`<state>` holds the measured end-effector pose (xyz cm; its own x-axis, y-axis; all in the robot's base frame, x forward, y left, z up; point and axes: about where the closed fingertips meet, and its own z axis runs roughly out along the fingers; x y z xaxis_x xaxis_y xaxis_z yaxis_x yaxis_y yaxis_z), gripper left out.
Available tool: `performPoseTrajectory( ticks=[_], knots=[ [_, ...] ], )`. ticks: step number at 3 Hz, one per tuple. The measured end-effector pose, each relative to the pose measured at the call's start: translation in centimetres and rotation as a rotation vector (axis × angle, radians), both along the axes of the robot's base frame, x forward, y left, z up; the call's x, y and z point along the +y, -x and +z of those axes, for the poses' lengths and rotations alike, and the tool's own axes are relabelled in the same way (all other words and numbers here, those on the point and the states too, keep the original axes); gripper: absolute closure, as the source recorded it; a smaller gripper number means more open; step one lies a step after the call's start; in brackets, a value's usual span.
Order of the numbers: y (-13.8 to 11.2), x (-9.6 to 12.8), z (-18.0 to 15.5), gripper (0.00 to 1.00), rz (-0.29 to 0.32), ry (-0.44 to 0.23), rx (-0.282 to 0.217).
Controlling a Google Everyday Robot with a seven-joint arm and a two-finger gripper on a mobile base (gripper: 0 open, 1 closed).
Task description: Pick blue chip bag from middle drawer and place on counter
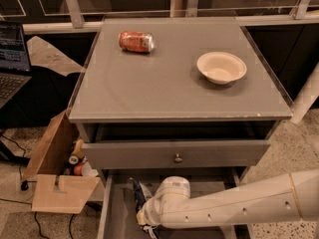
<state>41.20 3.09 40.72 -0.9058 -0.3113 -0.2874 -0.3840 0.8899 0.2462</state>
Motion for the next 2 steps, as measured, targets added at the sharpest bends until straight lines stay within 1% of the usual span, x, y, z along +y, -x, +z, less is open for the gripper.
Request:
performPoseTrajectory(
  ticks=[1,2],
  knots=[
    [-1.1,-0.5,5.4,1.00,0.053,-0.021,-0.055],
    [-1.7,-0.8,11.0,1.00,0.101,-0.005,-0.103]
  ],
)
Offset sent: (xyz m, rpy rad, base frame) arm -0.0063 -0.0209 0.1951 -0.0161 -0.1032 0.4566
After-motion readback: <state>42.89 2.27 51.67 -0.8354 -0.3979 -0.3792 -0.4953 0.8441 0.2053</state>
